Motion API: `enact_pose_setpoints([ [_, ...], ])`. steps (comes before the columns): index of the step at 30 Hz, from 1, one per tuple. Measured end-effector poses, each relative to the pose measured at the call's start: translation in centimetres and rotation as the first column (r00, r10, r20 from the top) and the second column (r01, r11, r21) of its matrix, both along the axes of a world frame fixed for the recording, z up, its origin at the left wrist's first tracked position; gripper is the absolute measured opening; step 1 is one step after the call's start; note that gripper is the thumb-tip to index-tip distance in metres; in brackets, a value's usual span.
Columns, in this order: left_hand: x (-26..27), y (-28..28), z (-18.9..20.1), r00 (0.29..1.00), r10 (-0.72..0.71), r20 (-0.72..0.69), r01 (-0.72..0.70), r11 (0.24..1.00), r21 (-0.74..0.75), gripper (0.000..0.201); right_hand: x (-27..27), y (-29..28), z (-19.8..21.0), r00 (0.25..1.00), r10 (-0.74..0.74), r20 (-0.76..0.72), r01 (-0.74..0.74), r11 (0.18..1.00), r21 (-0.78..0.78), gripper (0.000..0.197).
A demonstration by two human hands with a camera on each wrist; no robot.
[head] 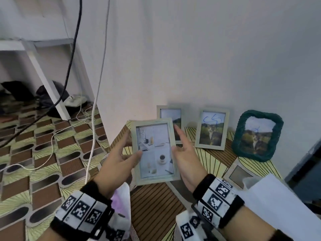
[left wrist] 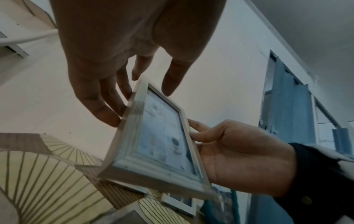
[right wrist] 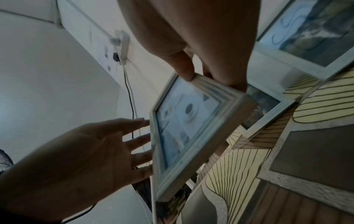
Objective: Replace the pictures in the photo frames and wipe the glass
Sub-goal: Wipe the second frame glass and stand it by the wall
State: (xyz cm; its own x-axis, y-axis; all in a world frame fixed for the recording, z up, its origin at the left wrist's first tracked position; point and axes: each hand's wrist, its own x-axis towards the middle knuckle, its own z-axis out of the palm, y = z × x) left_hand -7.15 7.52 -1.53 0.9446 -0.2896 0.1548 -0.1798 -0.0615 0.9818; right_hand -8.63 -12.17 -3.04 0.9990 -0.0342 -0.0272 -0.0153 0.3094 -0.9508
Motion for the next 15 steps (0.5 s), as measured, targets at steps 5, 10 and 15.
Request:
enact_pose_setpoints([
  [5,5.9,0.6,0.7,0.997,0.064,0.050,-0.066,0.997,0.050,0.076,7.1,1.9,-0.9,0.998,-0.013,-0.058,0.010,0.999,-0.051,0.062],
  [10,11.7,1.5,0.2,0.986,0.163,0.033,-0.165,0.982,0.091,0.067,13.4,3.1,-1.9,0.997,-0.042,-0.064,0.034,0.992,-0.122,0.056],
  [15,16.3,1.9,-0.9,0.971,0.240,-0.010,-0.237,0.965,0.115,0.071,18.2,4.7,-3.1,0.998,-0.047,-0.035,0.041,0.988,-0.152,0.052],
])
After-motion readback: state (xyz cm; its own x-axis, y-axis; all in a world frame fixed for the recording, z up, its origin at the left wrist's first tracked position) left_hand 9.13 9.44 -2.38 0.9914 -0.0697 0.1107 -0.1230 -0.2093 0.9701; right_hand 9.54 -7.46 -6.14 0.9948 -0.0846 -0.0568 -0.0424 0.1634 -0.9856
